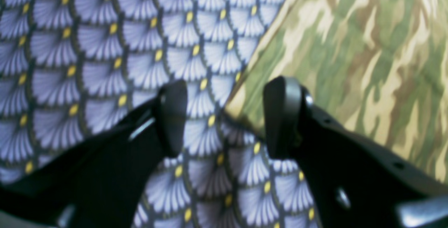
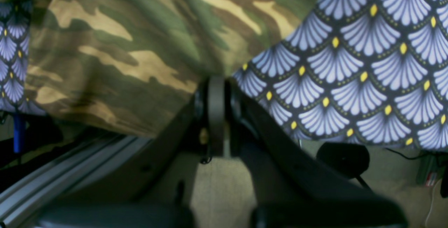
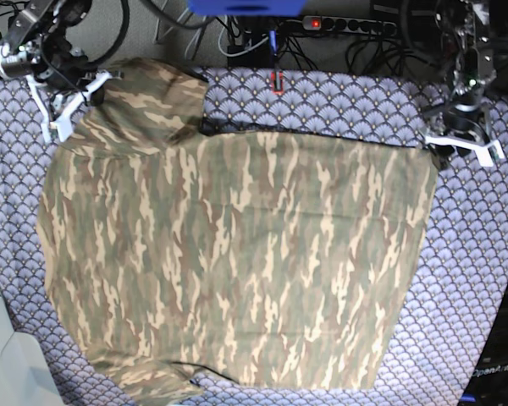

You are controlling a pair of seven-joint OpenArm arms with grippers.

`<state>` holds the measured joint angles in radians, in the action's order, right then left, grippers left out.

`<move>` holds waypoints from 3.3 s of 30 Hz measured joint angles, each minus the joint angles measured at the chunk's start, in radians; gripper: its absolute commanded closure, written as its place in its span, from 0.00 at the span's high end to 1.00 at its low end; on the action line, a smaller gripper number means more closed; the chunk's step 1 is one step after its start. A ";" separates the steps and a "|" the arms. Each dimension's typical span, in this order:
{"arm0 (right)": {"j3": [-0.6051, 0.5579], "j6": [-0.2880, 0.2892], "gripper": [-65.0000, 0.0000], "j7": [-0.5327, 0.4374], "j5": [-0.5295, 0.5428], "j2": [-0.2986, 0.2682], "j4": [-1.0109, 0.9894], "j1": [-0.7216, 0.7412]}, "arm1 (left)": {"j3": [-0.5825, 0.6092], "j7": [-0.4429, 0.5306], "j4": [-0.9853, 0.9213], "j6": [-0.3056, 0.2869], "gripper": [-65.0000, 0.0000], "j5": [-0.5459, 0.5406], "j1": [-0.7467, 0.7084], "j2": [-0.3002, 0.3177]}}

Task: Fold the T-shirt properly
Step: 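Lower the left gripper onto the shirt's shoulder corner and grasp it, then grasp the shoulder corners with both grippers and lift the collar edge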

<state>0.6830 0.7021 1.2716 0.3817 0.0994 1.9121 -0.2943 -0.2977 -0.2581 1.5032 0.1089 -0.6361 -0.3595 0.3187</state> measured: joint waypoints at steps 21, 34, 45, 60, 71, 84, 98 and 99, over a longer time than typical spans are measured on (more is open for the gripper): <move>0.000 0.000 0.01 0.007 0.000 -0.014 -0.001 0.006 | 0.089 0.026 -0.058 -0.003 0.53 -0.002 0.049 -0.022; 0.000 0.000 0.01 0.007 0.000 -0.014 -0.001 0.005 | -0.022 0.003 0.029 0.007 0.53 -0.005 0.000 -0.061; 0.000 0.000 0.01 0.007 0.000 -0.014 -0.001 0.006 | -0.023 0.020 -0.059 0.000 0.53 -0.008 0.019 -0.066; 0.000 0.000 0.01 0.007 0.000 -0.014 -0.001 0.006 | 0.057 0.053 -0.057 0.007 0.53 0.003 0.029 -0.080; 0.000 0.000 0.01 0.007 0.000 -0.014 -0.001 0.005 | 0.058 0.032 -0.058 0.003 0.53 -0.001 0.053 -0.081; 0.000 0.000 0.00 0.000 0.000 -0.014 -0.001 0.002 | 0.058 0.030 -0.058 0.000 0.38 -0.002 0.052 -0.082; 0.000 0.000 0.00 0.000 0.000 -0.028 -0.001 0.000 | 0.058 0.019 -0.060 0.000 0.00 -0.009 0.039 -0.080; 0.000 0.000 0.00 0.000 0.001 -0.030 -0.001 0.000 | 0.058 0.021 -0.060 0.000 0.00 -0.009 0.036 -0.081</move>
<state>0.6827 0.7025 1.2716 0.3824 0.0692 1.9114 -0.2943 -0.2394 -0.2375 1.4437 0.1089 -0.6449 -0.3237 0.2378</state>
